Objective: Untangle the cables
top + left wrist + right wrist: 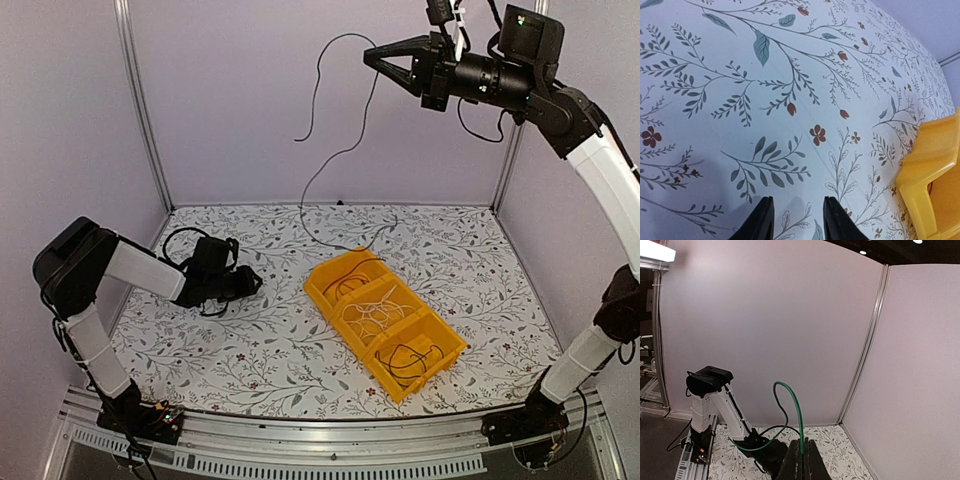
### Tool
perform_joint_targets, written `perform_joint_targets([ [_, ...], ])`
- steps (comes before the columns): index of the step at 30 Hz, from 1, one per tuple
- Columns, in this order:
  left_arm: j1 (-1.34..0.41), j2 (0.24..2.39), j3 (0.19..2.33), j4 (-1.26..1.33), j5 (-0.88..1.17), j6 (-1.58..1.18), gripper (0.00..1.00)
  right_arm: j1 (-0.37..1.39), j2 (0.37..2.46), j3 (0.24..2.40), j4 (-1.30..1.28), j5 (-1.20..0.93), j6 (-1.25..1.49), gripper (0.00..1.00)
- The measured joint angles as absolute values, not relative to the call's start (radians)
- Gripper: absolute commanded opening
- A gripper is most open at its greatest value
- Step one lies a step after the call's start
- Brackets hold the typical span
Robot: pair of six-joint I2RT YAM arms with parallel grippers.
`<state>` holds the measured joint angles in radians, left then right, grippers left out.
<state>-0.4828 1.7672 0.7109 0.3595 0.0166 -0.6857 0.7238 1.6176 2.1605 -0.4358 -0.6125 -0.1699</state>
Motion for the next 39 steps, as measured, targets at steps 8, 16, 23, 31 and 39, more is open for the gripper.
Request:
perform_joint_targets([
  [8, -0.48, 1.767, 0.736, 0.294, 0.027, -0.648, 0.36, 0.724, 1.48, 2.083, -0.536, -0.553, -0.252, 0.0],
  [16, -0.476, 1.768, 0.773, 0.2, 0.031, -0.604, 0.36, 0.724, 1.284, 1.88, -0.647, -0.482, -0.331, 0.0],
  [23, -0.476, 1.769, 0.818, 0.135, 0.042, -0.592, 0.36, 0.724, 1.128, 1.748, -0.678, -0.462, -0.357, 0.0],
  [31, -0.476, 1.769, 0.831, 0.097, 0.043, -0.59, 0.36, 0.724, 1.095, 1.693, -0.693, -0.467, -0.368, 0.0],
  [39, -0.476, 1.769, 0.823, 0.083, 0.043, -0.587, 0.36, 0.724, 1.047, 1.558, -0.697, -0.462, -0.386, 0.0],
])
